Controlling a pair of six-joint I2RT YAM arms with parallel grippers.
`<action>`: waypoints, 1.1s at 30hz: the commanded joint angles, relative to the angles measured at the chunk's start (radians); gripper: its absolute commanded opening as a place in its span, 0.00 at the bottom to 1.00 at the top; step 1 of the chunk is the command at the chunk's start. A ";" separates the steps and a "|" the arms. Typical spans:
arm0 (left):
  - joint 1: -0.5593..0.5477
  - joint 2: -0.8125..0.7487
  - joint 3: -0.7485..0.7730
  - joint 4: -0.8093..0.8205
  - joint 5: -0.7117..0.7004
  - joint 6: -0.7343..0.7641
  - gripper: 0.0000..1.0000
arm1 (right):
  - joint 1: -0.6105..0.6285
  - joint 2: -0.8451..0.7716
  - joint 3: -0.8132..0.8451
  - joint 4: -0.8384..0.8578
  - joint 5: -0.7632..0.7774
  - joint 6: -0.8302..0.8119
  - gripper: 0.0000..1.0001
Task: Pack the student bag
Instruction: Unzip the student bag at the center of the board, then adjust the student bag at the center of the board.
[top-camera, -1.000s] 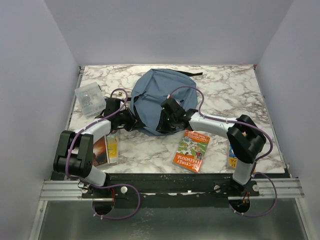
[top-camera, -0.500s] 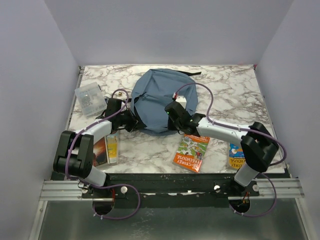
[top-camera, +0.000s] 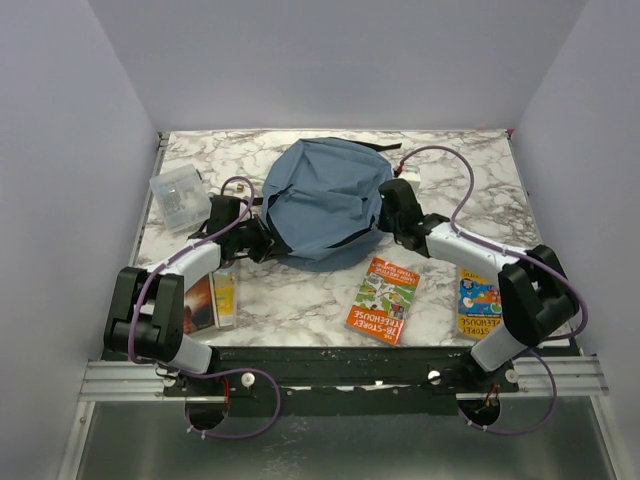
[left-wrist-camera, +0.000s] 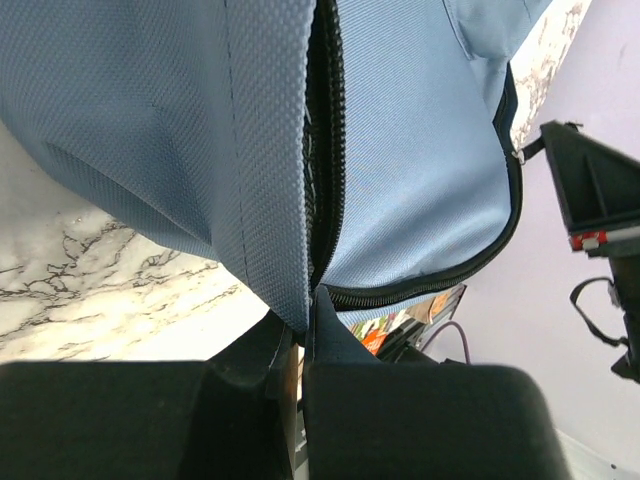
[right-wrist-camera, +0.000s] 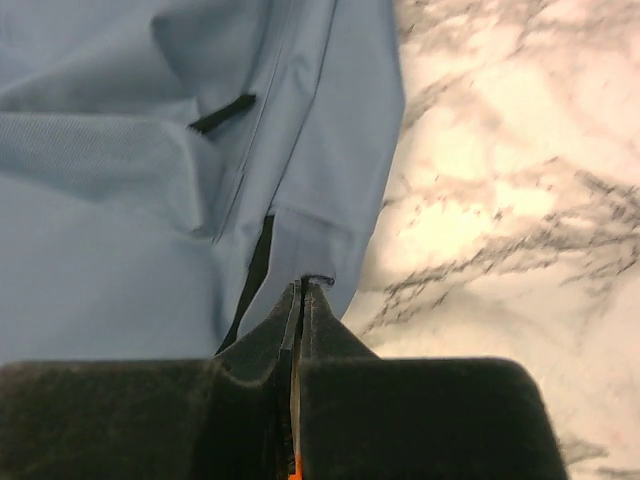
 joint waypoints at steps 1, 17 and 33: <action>0.019 0.010 -0.001 -0.051 0.004 0.041 0.00 | -0.068 0.053 0.004 0.113 0.115 -0.169 0.01; -0.004 0.005 -0.019 -0.023 0.105 0.045 0.03 | -0.037 -0.069 0.101 -0.179 -0.384 -0.305 0.44; 0.081 -0.191 -0.114 -0.047 0.072 0.026 0.75 | 0.274 0.094 0.149 -0.077 -0.534 -0.290 0.50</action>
